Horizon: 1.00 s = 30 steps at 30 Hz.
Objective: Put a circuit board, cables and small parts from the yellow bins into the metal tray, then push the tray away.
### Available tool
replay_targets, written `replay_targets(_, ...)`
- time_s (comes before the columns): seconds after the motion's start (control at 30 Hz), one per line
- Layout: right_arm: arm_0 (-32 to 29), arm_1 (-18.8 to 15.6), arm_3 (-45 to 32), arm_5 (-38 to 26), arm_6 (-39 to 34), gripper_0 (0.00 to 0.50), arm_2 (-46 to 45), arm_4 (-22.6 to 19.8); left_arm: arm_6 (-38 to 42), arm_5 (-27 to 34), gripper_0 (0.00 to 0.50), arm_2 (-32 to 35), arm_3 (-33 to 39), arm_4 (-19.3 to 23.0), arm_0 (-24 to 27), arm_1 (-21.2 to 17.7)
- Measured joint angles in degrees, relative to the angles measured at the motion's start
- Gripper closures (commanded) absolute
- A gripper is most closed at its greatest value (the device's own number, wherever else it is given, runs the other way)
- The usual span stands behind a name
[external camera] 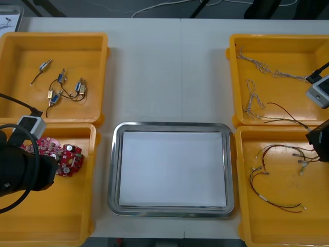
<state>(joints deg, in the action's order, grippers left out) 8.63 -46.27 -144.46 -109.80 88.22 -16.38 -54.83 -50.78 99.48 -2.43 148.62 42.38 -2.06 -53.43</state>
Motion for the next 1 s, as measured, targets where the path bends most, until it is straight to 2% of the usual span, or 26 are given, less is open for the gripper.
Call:
replay_targets(0.37,0.0,0.0,0.0,0.0,0.0,0.5,0.0,0.0,2.5,3.0,0.5,-13.5,0.0,-8.7,8.1,0.0)
replay_targets(0.53,0.0,0.0,0.0,0.0,0.0,0.5,0.0,0.0,8.6,5.4,0.5,-17.4,0.0,-10.8,10.2,0.9)
replay_targets(0.7,0.0,0.0,0.0,0.0,0.0,0.5,0.0,0.0,14.8,8.8,0.5,-19.7,0.0,-14.1,12.0,4.5)
replay_targets(1.0,0.0,0.0,0.0,0.0,0.0,0.5,0.0,0.0,14.8,10.0,0.5,-25.4,0.0,-19.9,14.5,10.7)
